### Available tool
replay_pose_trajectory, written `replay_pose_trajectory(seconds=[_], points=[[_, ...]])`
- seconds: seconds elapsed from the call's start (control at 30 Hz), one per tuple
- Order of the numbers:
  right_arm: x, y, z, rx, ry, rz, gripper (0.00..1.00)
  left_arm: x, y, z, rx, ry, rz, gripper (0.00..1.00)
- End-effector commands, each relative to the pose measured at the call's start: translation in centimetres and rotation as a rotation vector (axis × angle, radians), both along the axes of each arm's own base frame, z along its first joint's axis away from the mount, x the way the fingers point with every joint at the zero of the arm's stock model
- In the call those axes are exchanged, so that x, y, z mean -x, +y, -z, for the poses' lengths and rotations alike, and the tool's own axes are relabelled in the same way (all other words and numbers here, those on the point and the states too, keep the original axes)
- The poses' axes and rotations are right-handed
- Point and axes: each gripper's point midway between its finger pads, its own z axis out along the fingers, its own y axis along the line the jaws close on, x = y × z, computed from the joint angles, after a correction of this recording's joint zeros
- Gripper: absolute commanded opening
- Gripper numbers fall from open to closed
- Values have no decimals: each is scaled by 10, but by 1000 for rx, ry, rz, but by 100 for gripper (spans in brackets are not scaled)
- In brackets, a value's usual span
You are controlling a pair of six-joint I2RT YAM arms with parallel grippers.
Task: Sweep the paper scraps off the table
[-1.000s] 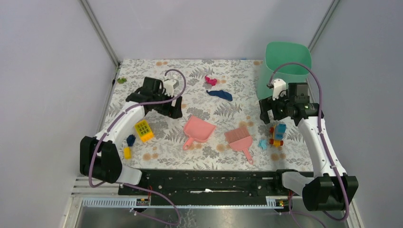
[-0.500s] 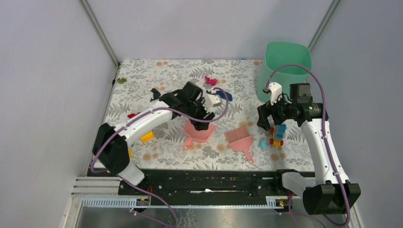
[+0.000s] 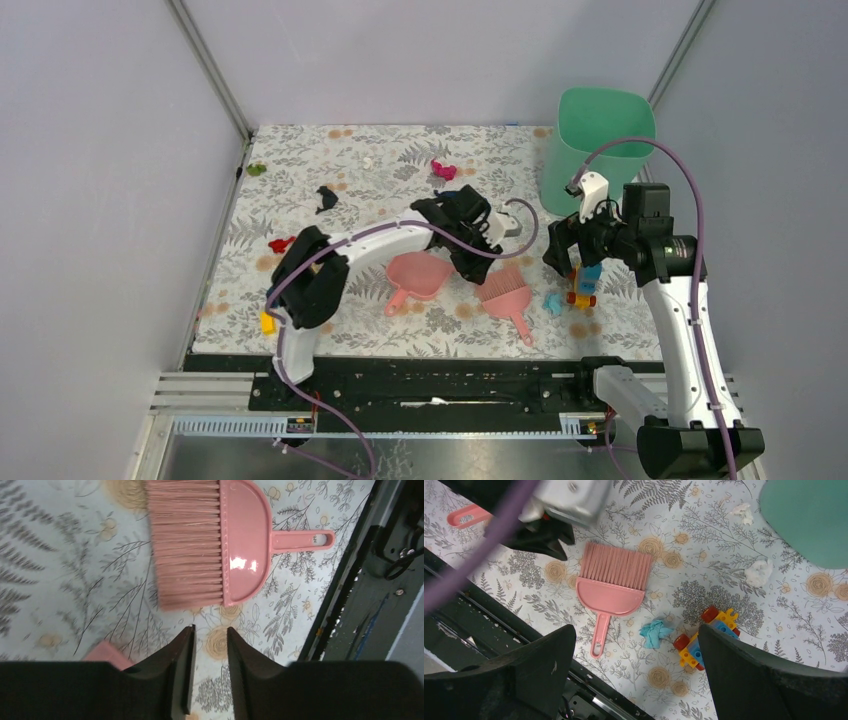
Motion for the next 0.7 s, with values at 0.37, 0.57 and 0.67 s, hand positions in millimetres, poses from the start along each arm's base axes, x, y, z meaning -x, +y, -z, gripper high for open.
replay_pose_trajectory(seconds=[0.37,0.57,0.67], points=[[6,1,-1,-15,11,18,100,2,-24,31,-12,81,-44,24],[8,0,6,-2,25,7,100,2,-14,14,-6,39,-46,0],[8,0,10,5,35,0,100,-2,-11,11,-8,25,-65,15]])
